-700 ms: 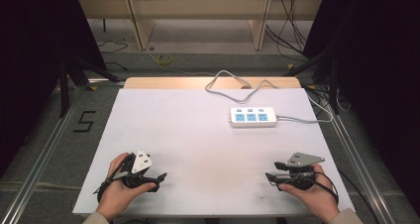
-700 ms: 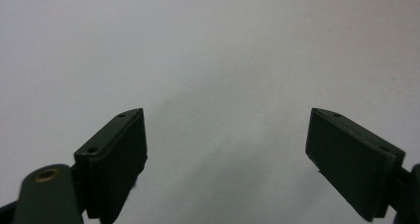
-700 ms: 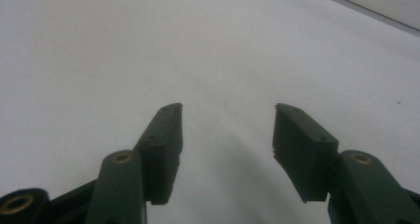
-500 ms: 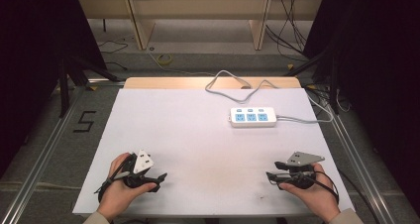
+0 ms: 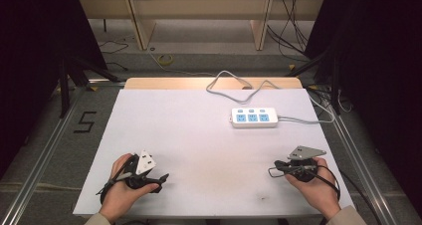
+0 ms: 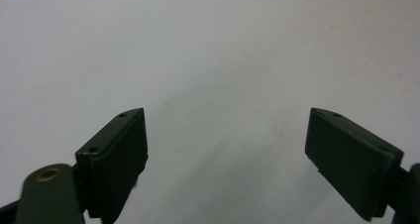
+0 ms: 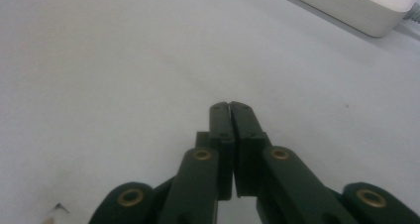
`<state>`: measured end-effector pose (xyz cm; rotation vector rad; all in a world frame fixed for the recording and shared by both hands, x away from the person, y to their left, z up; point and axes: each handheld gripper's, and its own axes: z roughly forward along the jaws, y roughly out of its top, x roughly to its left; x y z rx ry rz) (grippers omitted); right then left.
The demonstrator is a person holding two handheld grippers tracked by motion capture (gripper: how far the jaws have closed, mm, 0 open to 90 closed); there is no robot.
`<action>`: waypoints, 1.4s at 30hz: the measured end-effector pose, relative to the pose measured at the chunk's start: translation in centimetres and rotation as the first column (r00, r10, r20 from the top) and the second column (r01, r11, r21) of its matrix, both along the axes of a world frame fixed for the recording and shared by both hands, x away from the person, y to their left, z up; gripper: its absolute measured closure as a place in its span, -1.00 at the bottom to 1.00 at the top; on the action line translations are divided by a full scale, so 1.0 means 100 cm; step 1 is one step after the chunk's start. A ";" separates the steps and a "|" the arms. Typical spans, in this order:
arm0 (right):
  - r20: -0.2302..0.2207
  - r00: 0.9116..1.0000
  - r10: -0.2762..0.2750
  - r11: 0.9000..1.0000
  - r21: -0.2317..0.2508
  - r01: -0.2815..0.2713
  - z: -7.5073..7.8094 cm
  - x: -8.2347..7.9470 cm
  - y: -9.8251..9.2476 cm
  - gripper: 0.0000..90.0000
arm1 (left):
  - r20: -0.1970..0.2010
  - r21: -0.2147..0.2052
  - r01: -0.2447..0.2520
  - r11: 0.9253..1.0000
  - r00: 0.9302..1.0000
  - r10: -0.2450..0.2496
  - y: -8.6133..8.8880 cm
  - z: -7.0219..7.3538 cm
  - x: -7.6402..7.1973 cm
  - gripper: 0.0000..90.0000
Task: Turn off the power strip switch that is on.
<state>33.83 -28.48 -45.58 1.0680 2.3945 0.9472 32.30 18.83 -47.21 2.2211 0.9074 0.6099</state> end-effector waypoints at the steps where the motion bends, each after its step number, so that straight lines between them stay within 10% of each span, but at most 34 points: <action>1: -0.001 1.000 -0.005 1.000 -0.002 0.005 0.001 0.001 0.000 1.00 | 0.002 0.000 -0.001 1.000 1.000 0.001 0.000 0.000 0.000 -0.64; 42: -0.017 0.999 -0.048 0.997 -0.055 0.047 0.019 0.050 0.014 1.00 | 0.009 0.027 0.015 1.000 1.000 -0.015 -0.007 -0.001 -0.001 -0.64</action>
